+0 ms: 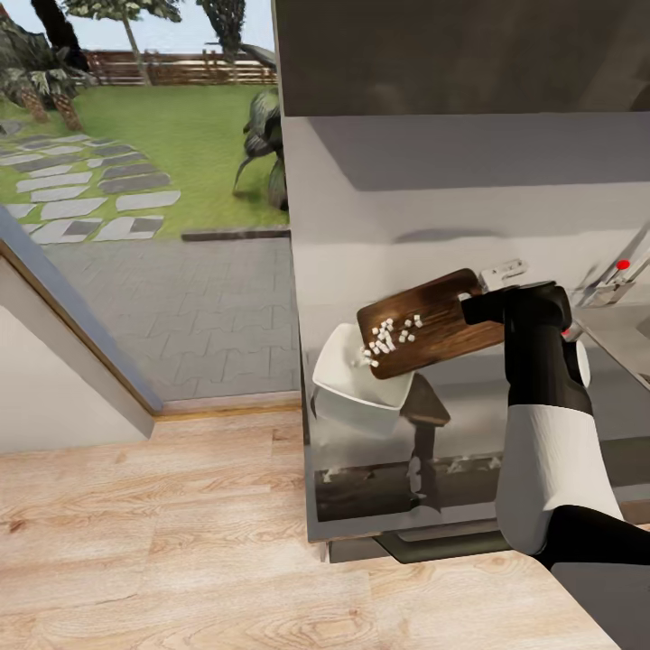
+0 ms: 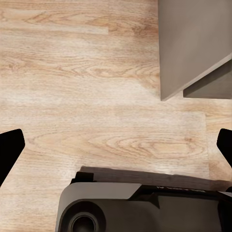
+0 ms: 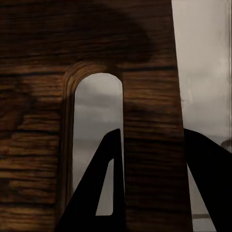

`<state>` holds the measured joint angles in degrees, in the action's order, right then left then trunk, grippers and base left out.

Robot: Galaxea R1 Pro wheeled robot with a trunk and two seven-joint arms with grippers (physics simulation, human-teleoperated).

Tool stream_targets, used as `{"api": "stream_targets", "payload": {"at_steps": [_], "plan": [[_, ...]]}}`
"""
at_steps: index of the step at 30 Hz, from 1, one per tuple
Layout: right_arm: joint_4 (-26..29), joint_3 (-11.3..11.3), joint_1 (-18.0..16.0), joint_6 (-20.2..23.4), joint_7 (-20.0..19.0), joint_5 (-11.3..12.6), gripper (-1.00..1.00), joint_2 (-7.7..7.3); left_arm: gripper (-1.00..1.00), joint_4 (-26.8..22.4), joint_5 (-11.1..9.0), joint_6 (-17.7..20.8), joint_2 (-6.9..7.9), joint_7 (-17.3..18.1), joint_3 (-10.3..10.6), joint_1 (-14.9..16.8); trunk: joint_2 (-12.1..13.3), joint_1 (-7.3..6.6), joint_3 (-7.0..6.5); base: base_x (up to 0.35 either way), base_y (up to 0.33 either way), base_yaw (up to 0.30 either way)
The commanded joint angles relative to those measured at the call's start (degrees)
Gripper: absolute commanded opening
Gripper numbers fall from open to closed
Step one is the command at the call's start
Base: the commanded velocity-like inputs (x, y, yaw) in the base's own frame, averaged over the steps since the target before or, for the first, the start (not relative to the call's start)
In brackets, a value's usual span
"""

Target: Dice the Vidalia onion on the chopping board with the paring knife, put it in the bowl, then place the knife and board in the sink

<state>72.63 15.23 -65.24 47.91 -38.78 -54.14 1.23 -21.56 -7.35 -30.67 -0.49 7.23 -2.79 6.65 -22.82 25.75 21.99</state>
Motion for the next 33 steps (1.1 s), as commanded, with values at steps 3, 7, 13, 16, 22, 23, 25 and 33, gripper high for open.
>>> {"api": "stream_targets", "payload": {"at_steps": [3, 7, 13, 16, 22, 23, 25, 33], "plan": [[0.1, 0.0, -0.1, 0.0, -0.1, -0.4, -1.00, 0.14, 1.00, 0.0, -0.5, -0.1, -0.04, 0.6, -0.3, 0.0, -0.1, 0.03, 0.09, 0.000, 0.000, 0.000], [0.1, 0.0, -0.1, 0.0, 0.2, -0.4, -1.00, 0.17, 1.00, 0.0, -0.5, -0.1, -0.04, 0.6, -0.3, 0.0, -0.1, 0.03, 0.09, 0.000, 0.000, 0.000], [0.1, -0.3, -0.1, 0.0, 0.2, -0.4, -1.00, 0.18, 1.00, 0.0, -0.5, -0.1, -0.05, 0.6, -0.3, 0.0, -0.1, 0.03, 0.09, 0.000, 0.000, 0.000], [0.1, -1.9, -0.1, 0.0, 0.3, -0.5, -1.00, 0.18, 1.00, 0.0, -0.5, -0.1, -0.04, 0.6, -0.3, 0.0, -0.1, 0.03, 0.09, 0.000, 0.000, 0.000], [0.1, -2.5, -0.1, -0.1, 2.3, -0.5, -1.00, 0.20, 1.00, -0.1, -0.5, -0.1, -0.04, 0.6, -0.3, 0.0, -0.1, 0.03, 0.09, 0.000, 0.000, 0.000], [0.1, -2.5, -0.1, -0.1, 2.5, -0.4, -1.00, 0.21, 1.00, -0.1, -0.5, -0.1, -0.04, 0.6, -0.3, 0.0, -0.1, 0.03, 0.09, 0.000, 0.000, 0.000], [0.1, -2.6, -0.1, -0.1, 2.7, -0.4, -1.00, 0.23, 1.00, -0.1, -0.5, -0.1, -0.04, 0.6, -0.3, 0.0, -0.1, 0.03, 0.09, 0.000, 0.000, 0.000], [0.1, -2.9, -0.1, -0.2, 4.9, -0.4, -1.00, 0.55, 1.00, -0.1, -0.5, -0.1, -0.04, 0.6, -0.3, 0.0, -0.1, 0.03, 0.09, 0.000, 0.000, 0.000]]}}
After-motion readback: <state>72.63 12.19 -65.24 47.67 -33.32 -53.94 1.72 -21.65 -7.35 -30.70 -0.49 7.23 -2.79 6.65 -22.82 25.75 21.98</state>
